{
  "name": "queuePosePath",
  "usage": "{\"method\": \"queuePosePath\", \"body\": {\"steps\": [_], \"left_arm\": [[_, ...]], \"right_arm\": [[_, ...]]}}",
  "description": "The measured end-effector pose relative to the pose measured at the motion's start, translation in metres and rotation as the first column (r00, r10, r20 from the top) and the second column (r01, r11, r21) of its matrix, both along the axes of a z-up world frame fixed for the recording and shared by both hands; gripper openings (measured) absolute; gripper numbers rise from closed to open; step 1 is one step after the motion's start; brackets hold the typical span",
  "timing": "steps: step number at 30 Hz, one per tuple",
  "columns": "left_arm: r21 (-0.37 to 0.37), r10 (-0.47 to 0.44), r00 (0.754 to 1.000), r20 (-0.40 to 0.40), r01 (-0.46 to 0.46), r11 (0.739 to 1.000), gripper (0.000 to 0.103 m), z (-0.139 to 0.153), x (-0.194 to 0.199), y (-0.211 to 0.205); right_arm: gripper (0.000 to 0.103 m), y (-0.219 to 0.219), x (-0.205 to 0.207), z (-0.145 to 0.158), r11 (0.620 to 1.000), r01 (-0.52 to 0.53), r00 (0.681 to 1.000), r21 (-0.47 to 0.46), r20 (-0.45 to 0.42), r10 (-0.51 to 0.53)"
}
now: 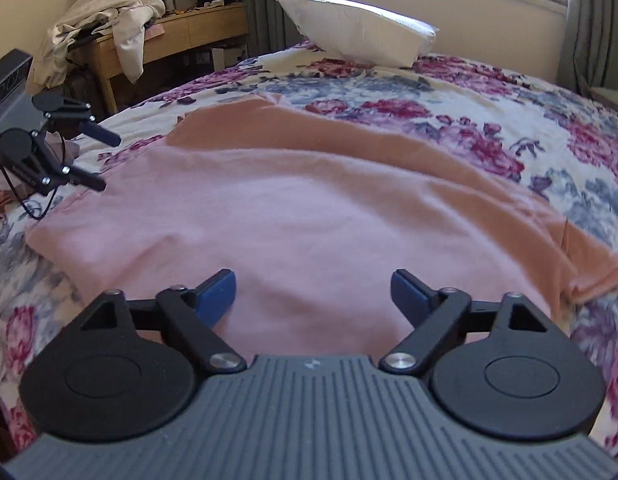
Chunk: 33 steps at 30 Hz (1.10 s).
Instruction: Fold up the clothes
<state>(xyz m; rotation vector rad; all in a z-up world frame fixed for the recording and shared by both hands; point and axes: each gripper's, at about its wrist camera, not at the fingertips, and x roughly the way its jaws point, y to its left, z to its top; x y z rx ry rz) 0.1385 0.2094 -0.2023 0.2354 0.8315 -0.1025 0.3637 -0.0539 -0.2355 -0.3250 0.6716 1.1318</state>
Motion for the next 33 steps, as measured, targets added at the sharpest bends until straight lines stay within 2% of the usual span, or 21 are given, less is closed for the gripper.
{"method": "queuePosePath", "body": {"steps": [1, 2, 3, 4, 5, 6, 8, 11, 15, 16, 17, 19, 21, 22, 23, 24, 26, 28, 30, 32, 33], "left_arm": [[0.011, 0.018, 0.999, -0.04, -0.018, 1.0, 0.082, -0.016, -0.006, -0.006], [0.008, 0.035, 0.998, -0.054, -0.035, 0.999, 0.069, -0.026, -0.01, -0.007], [-0.026, 0.057, 0.997, -0.057, -0.058, 0.998, 0.056, -0.025, -0.013, -0.005], [-0.06, 0.078, 0.995, -0.062, -0.081, 0.995, 0.028, -0.024, -0.016, -0.002], [-0.087, 0.097, 0.993, -0.069, -0.103, 0.991, 0.005, -0.022, -0.019, 0.0], [-0.087, 0.112, 0.99, -0.084, -0.12, 0.989, 0.002, -0.014, -0.023, -0.001], [-0.103, 0.116, 0.988, -0.105, -0.127, 0.987, 0.001, 0.002, -0.033, 0.0], [-0.198, 0.046, 0.986, -0.158, -0.077, 0.977, 0.001, 0.025, -0.061, 0.002], [-0.258, -0.023, 0.985, -0.17, -0.022, 0.966, 0.002, 0.044, -0.082, 0.012], [-0.268, -0.037, 0.985, -0.169, -0.009, 0.963, 0.002, 0.048, -0.085, 0.015], [-0.275, -0.047, 0.986, -0.161, 0.001, 0.962, 0.003, 0.054, -0.088, 0.019], [-0.243, -0.018, 0.998, -0.067, 0.001, 0.97, 0.004, 0.076, -0.073, 0.035], [-0.149, 0.051, 0.998, 0.042, -0.044, 0.988, 0.01, 0.091, -0.036, 0.041], [-0.096, 0.093, 0.991, 0.096, -0.084, 0.992, 0.024, 0.091, -0.006, 0.044], [-0.051, 0.127, 0.981, 0.145, -0.121, 0.991, 0.048, 0.089, 0.025, 0.048], [-0.034, 0.145, 0.974, 0.173, -0.142, 0.989, 0.057, 0.081, 0.06, 0.056], [-0.009, 0.181, 0.958, 0.223, -0.184, 0.983, 0.059, 0.065, 0.131, 0.072], [-0.052, 0.235, 0.948, 0.216, -0.229, 0.972, 0.061, 0.039, 0.202, 0.09], [-0.105, 0.293, 0.938, 0.185, -0.277, 0.955, 0.07, 0.014, 0.258, 0.109], [-0.195, 0.317, 0.946, 0.072, -0.298, 0.934, 0.072, -0.022, 0.312, 0.126], [-0.209, 0.288, 0.957, 0.047, -0.272, 0.939, 0.07, -0.033, 0.323, 0.125]], "right_arm": [[0.091, -0.006, -0.01, -0.008, 0.999, 0.035, 0.999, -0.013, -0.009, -0.035], [0.059, -0.009, -0.02, -0.018, 0.996, 0.082, 0.997, -0.038, -0.001, -0.082], [0.031, -0.006, -0.026, -0.026, 0.991, 0.115, 0.993, -0.069, 0.01, -0.115], [0.003, -0.002, -0.037, -0.036, 0.982, 0.152, 0.988, -0.108, 0.03, -0.15], [0.002, -0.002, -0.048, -0.039, 0.976, 0.188, 0.981, -0.108, 0.068, -0.181], [0.002, -0.003, -0.058, -0.036, 0.973, 0.204, 0.977, -0.103, 0.076, -0.197], [0.002, -0.01, -0.086, -0.017, 0.979, 0.187, 0.982, -0.081, 0.041, -0.184], [0.002, -0.029, -0.118, 0.015, 0.993, 0.107, 0.992, -0.046, -0.059, -0.109], [0.004, -0.058, -0.146, 0.036, 0.995, 0.008, 0.988, -0.099, -0.154, -0.023], [0.013, -0.067, -0.147, 0.043, 0.996, -0.006, 0.988, -0.084, -0.157, -0.007], [0.03, -0.071, -0.148, 0.05, 0.997, -0.015, 0.991, -0.072, -0.134, 0.005], [0.044, -0.077, -0.132, 0.076, 0.999, -0.006, 1.0, -0.047, 0.029, 0.007], [0.046, -0.065, -0.107, 0.089, 0.999, 0.034, 0.987, -0.035, 0.155, -0.029], [0.048, -0.052, -0.082, 0.09, 0.998, 0.049, 0.978, -0.026, 0.203, -0.043], [0.049, -0.037, -0.056, 0.09, 0.998, 0.06, 0.968, -0.015, 0.243, -0.055], [0.05, -0.017, -0.029, 0.084, 0.998, 0.061, 0.963, 0.0, 0.263, -0.058], [0.053, 0.023, 0.025, 0.071, 0.998, 0.06, 0.952, 0.026, 0.298, -0.065], [0.056, 0.066, 0.076, 0.048, 0.997, 0.071, 0.946, 0.012, 0.317, -0.071], [0.059, 0.105, 0.119, 0.024, 0.996, 0.085, 0.942, -0.028, 0.327, -0.072], [0.06, 0.129, 0.15, 0.004, 0.994, 0.087, 0.951, -0.067, 0.302, -0.063], [0.059, 0.14, 0.165, -0.005, 0.993, 0.085, 0.956, -0.086, 0.287, -0.057]]}}
